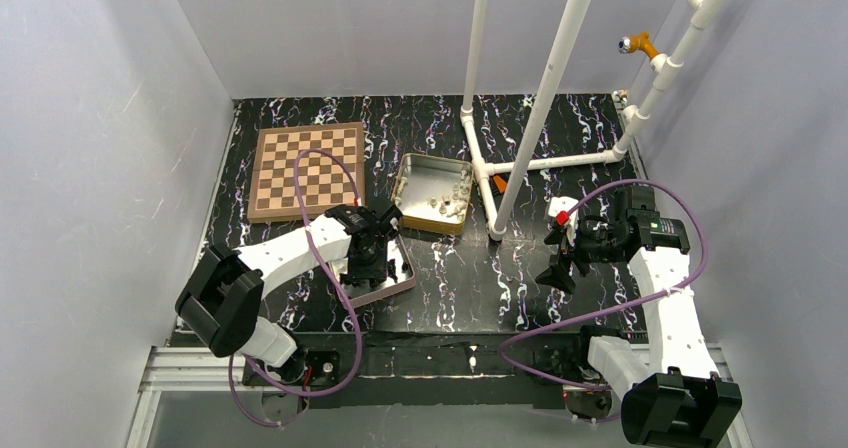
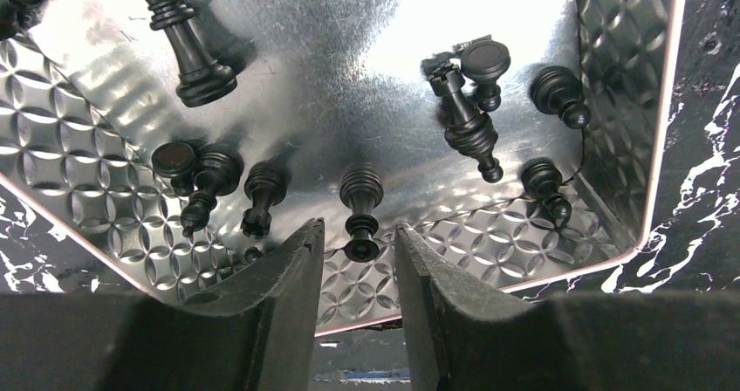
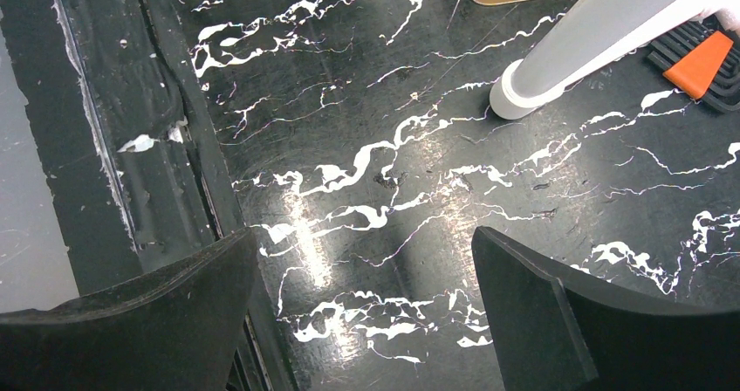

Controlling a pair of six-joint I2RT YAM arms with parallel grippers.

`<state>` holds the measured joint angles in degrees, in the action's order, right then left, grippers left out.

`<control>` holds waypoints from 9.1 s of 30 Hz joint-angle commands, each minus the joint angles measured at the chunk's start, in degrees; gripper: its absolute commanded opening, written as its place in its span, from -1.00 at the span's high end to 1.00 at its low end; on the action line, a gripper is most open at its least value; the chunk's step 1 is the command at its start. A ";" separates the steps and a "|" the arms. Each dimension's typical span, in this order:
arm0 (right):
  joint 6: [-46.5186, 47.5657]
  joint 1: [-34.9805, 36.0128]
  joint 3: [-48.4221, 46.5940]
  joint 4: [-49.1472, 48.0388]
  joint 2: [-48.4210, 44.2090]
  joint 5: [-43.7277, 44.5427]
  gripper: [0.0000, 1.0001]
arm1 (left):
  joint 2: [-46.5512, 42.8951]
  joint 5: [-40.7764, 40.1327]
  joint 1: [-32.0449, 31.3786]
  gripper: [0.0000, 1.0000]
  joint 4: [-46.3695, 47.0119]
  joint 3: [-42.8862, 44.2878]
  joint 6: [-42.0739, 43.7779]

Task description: Set up the chess pieces on the board

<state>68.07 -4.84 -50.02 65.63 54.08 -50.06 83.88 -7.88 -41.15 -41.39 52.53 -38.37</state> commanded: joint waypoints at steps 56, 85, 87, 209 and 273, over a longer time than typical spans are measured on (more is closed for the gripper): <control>-6.23 0.20 1.00 -12.75 4.17 -4.15 -1.00 | 14.85 0.25 25.50 1.00 -10.15 41.95 25.79; -4.79 0.19 0.03 -11.58 7.72 -3.02 -1.00 | 14.29 -4.23 40.30 1.00 -13.47 37.59 8.04; -4.79 0.20 0.10 -11.66 7.87 -3.00 -1.00 | 14.97 -3.65 40.85 1.00 -13.06 37.77 8.79; -2.61 0.78 1.25 -12.39 11.82 -2.15 -1.00 | 28.89 6.03 46.51 1.00 -7.62 39.47 21.59; -3.21 3.35 2.07 -12.54 9.12 -6.82 -1.00 | -8.72 16.13 22.27 -0.34 -21.47 20.37 11.30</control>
<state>65.56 -1.76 -48.84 53.78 64.42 -54.63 79.00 13.78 -14.31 -59.22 76.97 -20.91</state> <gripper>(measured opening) 1.000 0.674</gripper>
